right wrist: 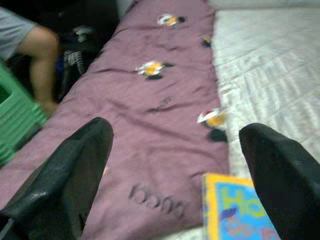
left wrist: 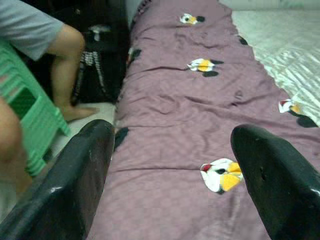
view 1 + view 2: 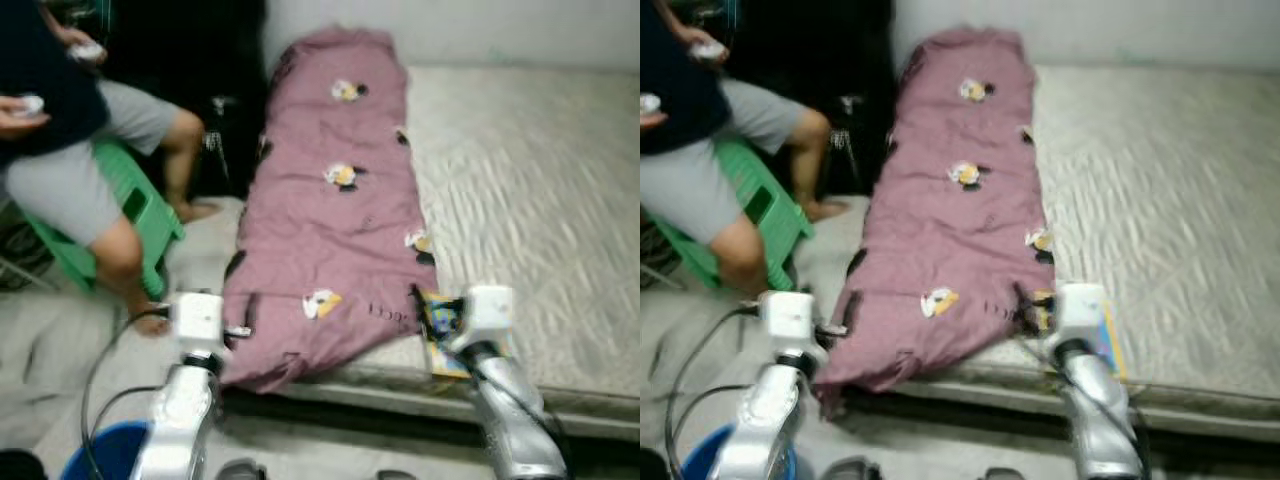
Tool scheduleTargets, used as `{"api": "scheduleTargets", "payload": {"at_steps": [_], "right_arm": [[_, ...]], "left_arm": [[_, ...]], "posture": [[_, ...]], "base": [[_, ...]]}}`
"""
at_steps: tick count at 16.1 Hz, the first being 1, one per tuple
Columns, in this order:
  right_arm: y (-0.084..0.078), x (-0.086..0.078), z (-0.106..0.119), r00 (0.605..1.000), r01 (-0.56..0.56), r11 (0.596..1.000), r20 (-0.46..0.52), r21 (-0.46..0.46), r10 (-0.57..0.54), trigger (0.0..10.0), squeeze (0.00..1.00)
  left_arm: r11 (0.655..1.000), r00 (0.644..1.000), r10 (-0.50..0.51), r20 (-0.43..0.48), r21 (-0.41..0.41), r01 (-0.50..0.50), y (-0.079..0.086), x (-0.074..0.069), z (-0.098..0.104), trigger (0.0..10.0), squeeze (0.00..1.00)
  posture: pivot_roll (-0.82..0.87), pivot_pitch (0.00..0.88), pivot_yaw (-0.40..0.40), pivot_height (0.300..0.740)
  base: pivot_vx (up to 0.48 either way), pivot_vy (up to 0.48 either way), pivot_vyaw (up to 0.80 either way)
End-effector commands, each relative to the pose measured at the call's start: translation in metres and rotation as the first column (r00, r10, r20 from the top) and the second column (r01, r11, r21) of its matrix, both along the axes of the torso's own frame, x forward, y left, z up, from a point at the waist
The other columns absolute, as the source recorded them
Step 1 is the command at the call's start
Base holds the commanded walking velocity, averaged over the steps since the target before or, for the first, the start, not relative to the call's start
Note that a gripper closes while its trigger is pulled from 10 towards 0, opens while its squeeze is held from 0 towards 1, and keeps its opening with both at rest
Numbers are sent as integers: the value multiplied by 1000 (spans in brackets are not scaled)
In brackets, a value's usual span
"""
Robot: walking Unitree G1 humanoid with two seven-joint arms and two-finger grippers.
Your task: Clean up the room
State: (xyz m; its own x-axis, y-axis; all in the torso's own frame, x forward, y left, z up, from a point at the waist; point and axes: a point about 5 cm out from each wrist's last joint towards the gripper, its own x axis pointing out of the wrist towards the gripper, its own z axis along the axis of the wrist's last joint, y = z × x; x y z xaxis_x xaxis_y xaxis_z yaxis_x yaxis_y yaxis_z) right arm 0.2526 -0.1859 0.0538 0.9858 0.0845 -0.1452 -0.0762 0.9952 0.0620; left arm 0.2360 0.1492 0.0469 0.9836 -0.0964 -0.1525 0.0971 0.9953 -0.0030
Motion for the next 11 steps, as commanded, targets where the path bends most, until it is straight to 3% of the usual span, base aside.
{"api": "scheduleTargets", "payload": {"at_steps": [1, 11], "right_arm": [[16, 7, 7, 999, -41, 999, 36, 26, 40, 10000, 0], [15, 8, 7, 999, -32, 999, 39, 27, 31, 10000, 0]], "left_arm": [[999, 999, 37, -8, 33, -37, 17, -2, -1, 10000, 0], [997, 999, 41, 0, 60, -41, 14, 1, 1, 10000, 0]], "posture": [[-40, 90, 8, 740], [-43, 86, 15, 740]], "base": [[266, 0, 0], [25, 0, 0]]}}
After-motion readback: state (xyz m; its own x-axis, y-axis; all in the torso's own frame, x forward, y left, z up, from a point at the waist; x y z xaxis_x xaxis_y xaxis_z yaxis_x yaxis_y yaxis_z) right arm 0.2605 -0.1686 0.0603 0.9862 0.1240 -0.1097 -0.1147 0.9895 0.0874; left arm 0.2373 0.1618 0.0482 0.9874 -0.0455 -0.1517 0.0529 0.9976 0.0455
